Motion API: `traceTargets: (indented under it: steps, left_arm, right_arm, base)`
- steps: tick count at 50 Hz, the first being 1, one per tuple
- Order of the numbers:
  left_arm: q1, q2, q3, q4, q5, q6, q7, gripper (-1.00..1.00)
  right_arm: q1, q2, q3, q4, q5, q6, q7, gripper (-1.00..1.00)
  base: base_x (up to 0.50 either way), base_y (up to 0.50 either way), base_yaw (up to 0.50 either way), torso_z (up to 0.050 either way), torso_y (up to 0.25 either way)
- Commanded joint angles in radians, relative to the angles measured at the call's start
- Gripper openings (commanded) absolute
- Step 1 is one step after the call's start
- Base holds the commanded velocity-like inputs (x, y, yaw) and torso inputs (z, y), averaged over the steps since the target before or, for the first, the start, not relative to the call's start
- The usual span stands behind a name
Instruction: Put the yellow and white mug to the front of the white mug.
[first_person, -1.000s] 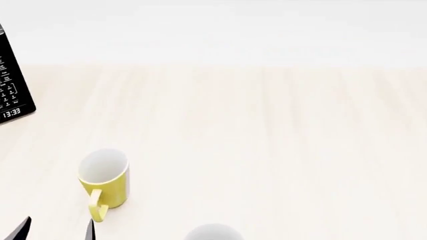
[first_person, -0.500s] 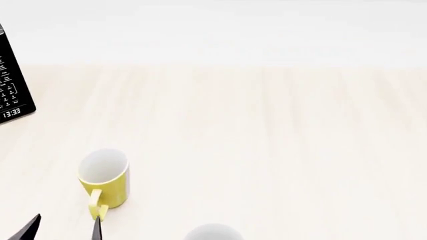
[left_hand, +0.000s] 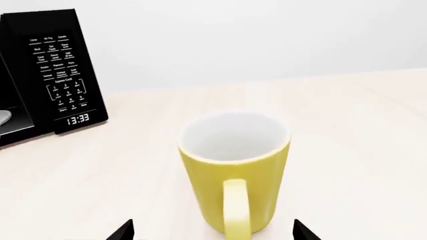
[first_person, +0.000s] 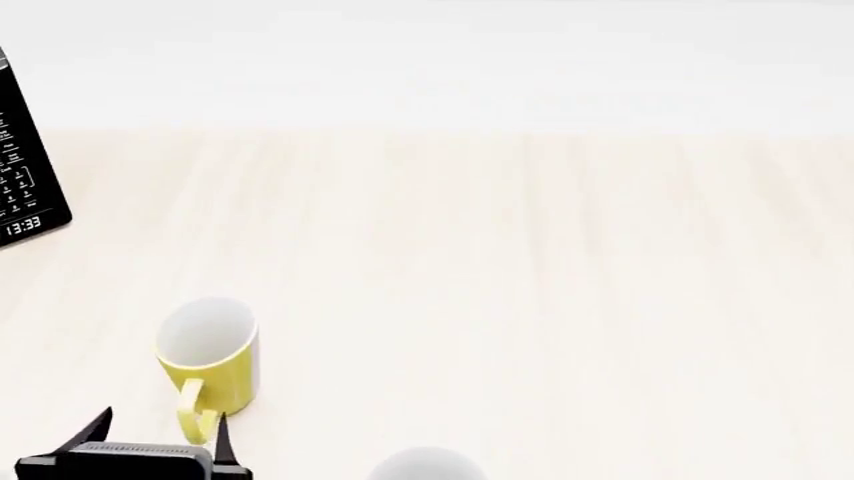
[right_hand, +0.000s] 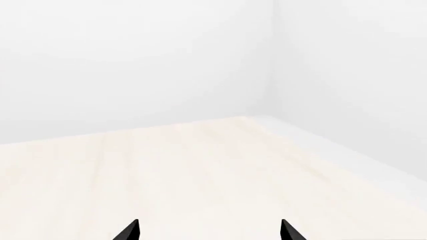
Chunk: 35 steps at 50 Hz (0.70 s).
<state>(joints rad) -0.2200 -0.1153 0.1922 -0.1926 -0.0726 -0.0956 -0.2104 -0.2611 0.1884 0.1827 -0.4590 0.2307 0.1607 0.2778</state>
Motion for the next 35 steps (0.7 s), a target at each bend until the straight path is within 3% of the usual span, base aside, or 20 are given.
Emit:
traceTargets:
  steps: [1,35]
  left_arm:
    - [-0.059,0.028,-0.006,-0.056,-0.054,-0.043,0.002,1.00]
    - [-0.178,0.036,0.026,-0.264,-0.100,0.007,-0.017,1.00]
  right_arm:
    - [0.000,0.006,-0.003,0.009,0.008,-0.007,0.005,1.00]
    - [-0.011,0.023,-0.004,0.006,0.027,-0.019,0.023,1.00]
  base:
    - [0.00,0.00,0.00,0.000,0.000]
    - [0.00,0.00,0.00,0.000,0.000]
